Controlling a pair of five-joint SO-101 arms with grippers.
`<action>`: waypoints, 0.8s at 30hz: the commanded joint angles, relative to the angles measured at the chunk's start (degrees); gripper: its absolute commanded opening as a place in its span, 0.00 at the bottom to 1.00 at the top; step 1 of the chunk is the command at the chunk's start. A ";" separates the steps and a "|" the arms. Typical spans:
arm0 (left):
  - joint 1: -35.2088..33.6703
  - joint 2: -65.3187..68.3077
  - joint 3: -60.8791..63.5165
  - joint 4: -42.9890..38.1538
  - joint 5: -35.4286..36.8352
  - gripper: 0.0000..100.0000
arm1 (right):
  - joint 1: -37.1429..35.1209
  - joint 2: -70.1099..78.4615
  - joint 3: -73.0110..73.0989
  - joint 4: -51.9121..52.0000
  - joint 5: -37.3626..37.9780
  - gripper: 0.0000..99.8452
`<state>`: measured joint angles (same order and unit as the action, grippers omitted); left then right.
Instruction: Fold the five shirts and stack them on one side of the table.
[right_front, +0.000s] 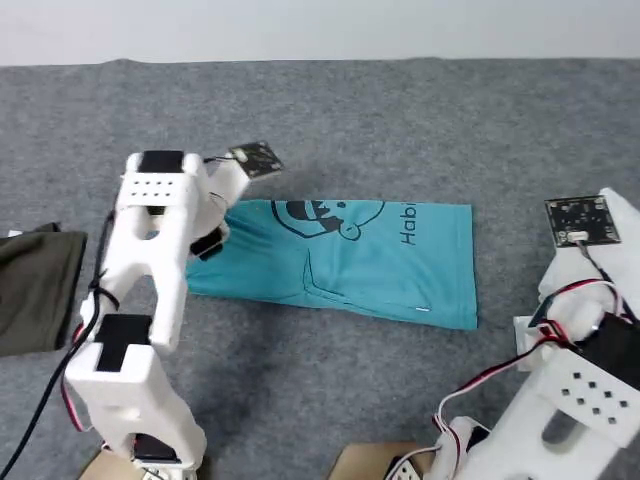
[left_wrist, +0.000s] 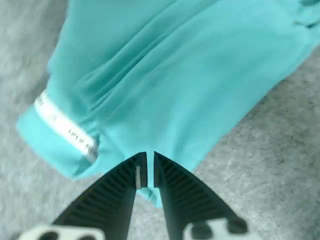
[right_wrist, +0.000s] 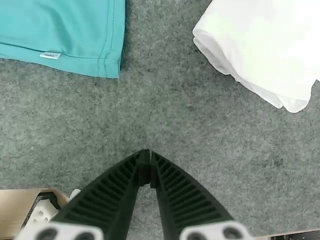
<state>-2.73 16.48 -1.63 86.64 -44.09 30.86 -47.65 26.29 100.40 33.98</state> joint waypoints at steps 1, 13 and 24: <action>-2.11 -8.88 -2.51 -0.79 6.42 0.03 | -0.75 -0.57 -0.18 1.98 0.00 0.01; -14.59 -28.48 -2.15 2.02 33.67 0.03 | -11.82 -0.48 1.85 -5.14 -18.29 0.11; -26.11 -29.45 -2.15 7.12 38.33 0.03 | -20.53 18.24 1.05 -16.75 -27.43 0.09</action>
<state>-26.37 -10.33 -1.63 92.62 -6.55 12.75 -35.43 32.18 86.59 9.89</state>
